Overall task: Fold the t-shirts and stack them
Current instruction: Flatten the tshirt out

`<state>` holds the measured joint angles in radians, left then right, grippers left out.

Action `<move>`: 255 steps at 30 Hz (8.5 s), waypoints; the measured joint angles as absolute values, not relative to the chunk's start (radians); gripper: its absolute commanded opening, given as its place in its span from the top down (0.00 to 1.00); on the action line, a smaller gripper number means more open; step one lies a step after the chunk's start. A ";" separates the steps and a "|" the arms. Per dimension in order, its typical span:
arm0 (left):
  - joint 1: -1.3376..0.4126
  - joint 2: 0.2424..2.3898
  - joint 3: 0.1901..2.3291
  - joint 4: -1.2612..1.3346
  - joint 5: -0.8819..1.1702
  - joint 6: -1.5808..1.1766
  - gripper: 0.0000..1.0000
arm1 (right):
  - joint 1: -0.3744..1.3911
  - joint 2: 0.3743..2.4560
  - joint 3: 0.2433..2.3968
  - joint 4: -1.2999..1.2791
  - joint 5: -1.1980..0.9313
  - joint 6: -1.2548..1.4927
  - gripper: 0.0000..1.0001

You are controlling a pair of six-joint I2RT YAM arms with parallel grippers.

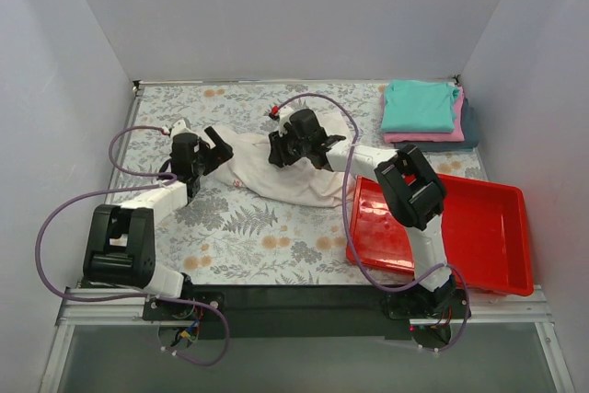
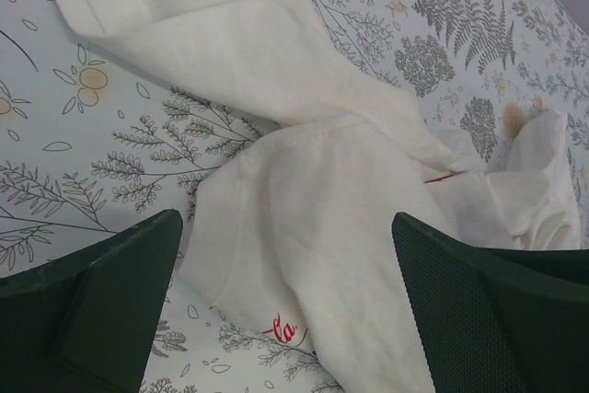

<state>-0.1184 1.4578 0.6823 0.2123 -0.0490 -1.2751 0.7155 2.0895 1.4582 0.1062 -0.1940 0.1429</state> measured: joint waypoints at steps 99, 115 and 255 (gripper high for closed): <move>-0.305 0.842 0.510 -0.041 -0.067 -1.333 1.00 | 0.624 1.761 1.086 -0.175 -0.076 0.200 0.99; 0.013 1.254 1.075 0.019 -0.033 -1.237 1.00 | 0.449 1.893 1.885 -0.368 -0.023 0.098 0.99; 0.075 1.411 0.810 0.060 -0.399 -1.055 1.00 | 0.714 1.581 1.037 -0.229 0.191 0.207 0.66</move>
<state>0.0753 1.4109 0.8101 0.0601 -0.3992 -1.0550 0.7136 1.5810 1.0367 -0.2291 0.1909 0.2066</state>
